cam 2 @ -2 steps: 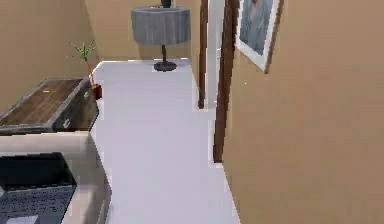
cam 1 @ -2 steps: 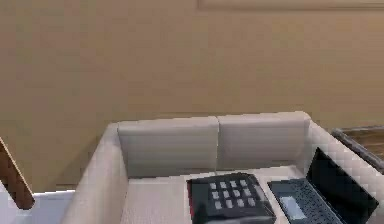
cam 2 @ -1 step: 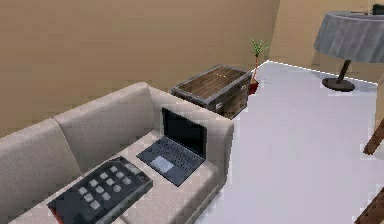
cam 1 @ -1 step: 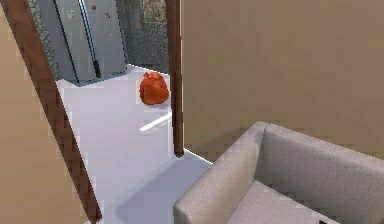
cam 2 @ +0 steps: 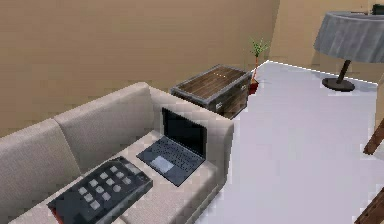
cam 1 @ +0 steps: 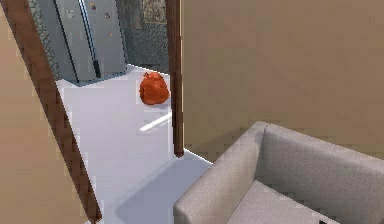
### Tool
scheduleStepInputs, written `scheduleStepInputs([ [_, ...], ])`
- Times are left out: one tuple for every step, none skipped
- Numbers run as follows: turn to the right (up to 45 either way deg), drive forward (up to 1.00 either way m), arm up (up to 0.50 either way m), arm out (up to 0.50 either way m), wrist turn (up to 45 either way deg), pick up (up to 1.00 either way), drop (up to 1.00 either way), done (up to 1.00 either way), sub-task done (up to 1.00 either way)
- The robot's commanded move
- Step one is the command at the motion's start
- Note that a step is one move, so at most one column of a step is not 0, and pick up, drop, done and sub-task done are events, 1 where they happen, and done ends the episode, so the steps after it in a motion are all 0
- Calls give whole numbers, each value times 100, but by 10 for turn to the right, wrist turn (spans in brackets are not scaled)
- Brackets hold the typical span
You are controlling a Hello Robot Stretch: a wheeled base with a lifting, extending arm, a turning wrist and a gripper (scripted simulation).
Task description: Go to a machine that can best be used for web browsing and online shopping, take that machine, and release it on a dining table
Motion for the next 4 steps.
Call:
scheduleStepInputs([
  [0,0,0,48,0,0,0,0,0],
  [0,0,0,0,450,0,0,0,0],
  [0,0,0,0,450,0,0,0,0],
  [0,0,0,0,450,0,0,0,0],
])
